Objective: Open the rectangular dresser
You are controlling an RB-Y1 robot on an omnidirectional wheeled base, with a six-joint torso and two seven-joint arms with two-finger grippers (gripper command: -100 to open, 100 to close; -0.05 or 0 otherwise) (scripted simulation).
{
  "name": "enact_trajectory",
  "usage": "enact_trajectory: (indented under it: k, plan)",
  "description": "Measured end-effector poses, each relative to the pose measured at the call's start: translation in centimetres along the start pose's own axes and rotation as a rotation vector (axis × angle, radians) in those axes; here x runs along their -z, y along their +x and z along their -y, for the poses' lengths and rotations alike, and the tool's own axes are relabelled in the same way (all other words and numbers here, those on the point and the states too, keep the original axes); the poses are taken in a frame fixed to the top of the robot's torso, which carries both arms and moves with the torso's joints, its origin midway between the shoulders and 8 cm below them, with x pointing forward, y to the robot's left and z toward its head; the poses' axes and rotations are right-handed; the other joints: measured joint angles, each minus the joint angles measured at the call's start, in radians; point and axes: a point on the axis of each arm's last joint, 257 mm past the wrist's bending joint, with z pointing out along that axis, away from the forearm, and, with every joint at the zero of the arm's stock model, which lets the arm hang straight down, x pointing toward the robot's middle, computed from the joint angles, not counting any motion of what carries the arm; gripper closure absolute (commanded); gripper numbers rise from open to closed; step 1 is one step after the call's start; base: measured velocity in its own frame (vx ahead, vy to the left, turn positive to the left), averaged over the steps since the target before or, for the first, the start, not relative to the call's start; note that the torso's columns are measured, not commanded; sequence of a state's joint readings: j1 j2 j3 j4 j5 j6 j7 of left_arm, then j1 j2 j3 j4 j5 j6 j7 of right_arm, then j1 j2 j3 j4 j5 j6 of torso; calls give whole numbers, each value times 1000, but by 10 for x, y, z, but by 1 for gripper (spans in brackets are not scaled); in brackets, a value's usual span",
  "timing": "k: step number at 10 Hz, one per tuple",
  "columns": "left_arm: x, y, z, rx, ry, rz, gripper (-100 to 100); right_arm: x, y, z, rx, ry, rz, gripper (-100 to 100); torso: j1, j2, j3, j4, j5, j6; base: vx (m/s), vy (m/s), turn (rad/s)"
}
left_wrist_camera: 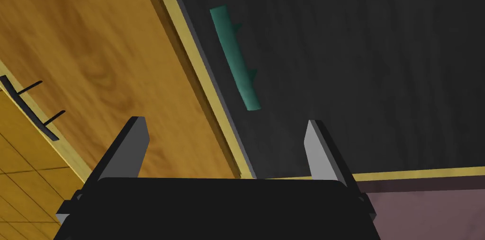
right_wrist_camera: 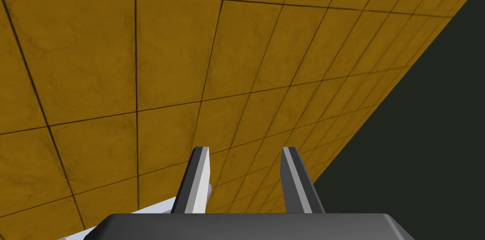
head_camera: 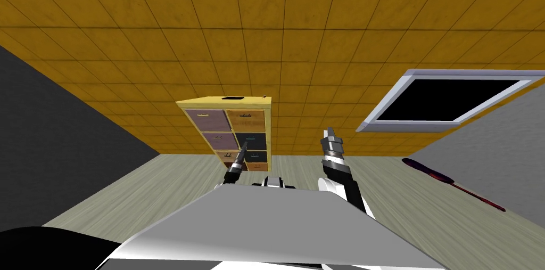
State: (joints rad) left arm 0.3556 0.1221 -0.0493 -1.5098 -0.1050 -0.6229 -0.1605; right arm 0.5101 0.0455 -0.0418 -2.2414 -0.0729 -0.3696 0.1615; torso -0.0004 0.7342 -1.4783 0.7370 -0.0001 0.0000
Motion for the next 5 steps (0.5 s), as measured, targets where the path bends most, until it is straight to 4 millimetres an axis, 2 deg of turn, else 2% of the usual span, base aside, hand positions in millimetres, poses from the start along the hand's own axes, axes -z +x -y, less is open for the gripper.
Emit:
enact_trajectory:
  k: [2, 5]
  plan:
    - [-3, 2, 0, 19, -5, 16, -100, 0, 0, 0, 0, 0, 0, 0, -1, 5, 3, 1, 0, 0, 107, -12, -1]
    - [-7, 12, 3, 69, -10, 46, -100, 0, 0, 0, 0, 0, 0, 0, 1, 8, 5, 2, 0, 0, 9, 0, 0]
